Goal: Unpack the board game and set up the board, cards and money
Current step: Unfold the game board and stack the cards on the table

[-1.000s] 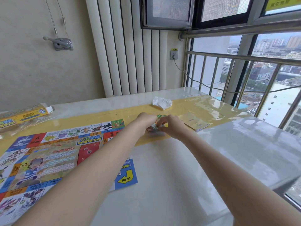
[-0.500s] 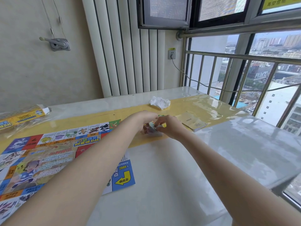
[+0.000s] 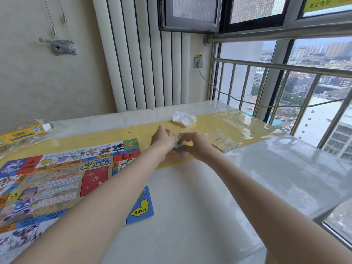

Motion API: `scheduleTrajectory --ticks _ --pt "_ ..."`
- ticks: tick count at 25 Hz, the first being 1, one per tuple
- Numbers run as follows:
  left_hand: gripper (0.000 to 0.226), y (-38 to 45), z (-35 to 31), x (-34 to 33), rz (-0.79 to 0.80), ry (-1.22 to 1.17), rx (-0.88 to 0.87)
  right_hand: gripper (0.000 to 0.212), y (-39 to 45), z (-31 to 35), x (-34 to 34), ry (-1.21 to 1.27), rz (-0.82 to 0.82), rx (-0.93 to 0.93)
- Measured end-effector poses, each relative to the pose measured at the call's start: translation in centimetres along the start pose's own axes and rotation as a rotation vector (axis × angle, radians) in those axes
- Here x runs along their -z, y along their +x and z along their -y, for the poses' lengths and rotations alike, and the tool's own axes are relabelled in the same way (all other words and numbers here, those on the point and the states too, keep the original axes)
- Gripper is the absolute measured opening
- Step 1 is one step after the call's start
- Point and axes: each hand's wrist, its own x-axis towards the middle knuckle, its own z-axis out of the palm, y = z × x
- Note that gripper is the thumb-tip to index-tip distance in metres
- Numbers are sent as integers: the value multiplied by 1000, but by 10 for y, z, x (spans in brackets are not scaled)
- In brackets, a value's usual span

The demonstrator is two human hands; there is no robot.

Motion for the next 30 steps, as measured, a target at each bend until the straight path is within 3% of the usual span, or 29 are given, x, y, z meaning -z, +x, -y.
scheduleTrajectory --ticks 4,7,9,11,16,19,22,25,30 --pt "42 -4 -11 19 -22 -211 -173 25 4 15 20 221 -96 41" --pt "47 -17 -2 32 -24 -157 -328 42 -4 32 37 115 136 59" --pt "46 -28 11 34 -1 -130 -384 35 -13 41 45 -1 299 23" --pt "46 -37 25 31 28 -74 -415 29 -22 45 46 -104 358 35" --pt "50 -60 46 15 -4 304 -520 37 -41 19 7 -403 206 401" --pt "45 -66 51 6 6 371 -423 37 -53 -5 -13 -566 138 417" --pt "46 -72 45 -6 50 401 -307 52 -57 -14 -22 -647 97 427" --pt "51 -75 42 -15 101 475 -272 58 -56 -8 -23 -512 113 399" --pt "47 -52 46 2 150 536 -411 43 -30 2 -4 -52 233 97"
